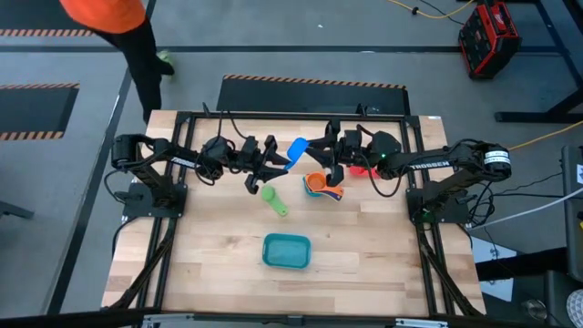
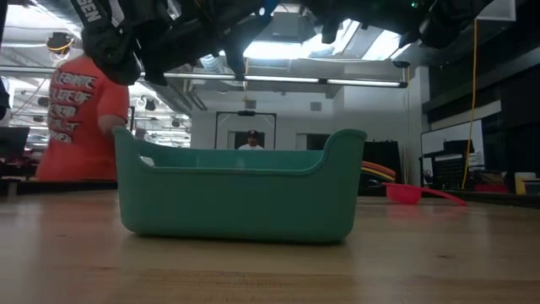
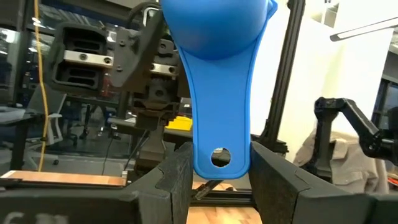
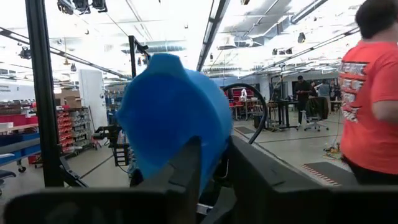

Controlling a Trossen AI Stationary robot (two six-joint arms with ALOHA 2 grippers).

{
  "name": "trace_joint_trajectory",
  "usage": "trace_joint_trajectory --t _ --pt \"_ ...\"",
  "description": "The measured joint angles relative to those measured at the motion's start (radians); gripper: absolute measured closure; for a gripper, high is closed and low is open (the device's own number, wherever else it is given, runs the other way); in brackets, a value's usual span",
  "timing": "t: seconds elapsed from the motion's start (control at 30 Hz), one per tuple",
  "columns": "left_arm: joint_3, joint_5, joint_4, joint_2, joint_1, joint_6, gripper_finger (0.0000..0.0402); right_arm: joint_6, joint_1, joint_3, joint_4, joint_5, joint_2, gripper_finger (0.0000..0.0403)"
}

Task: Nest measuring cups in basket
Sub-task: Stack the blue measuring cup on top of the orange measuring cup

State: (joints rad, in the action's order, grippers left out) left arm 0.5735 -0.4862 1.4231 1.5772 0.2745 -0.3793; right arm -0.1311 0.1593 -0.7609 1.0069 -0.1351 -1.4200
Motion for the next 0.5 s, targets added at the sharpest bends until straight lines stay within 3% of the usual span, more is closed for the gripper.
trace_joint_trajectory --t 0.17,0.5 --pt "0.000 0.006 0.000 0.000 0.000 0.049 0.0267 -0.024 0.000 0.000 0.000 0.002 0.000 0.0345" --pt "0.000 0.007 -0.001 0.000 0.000 0.052 0.0267 -0.024 0.000 0.000 0.000 0.001 0.000 0.0363"
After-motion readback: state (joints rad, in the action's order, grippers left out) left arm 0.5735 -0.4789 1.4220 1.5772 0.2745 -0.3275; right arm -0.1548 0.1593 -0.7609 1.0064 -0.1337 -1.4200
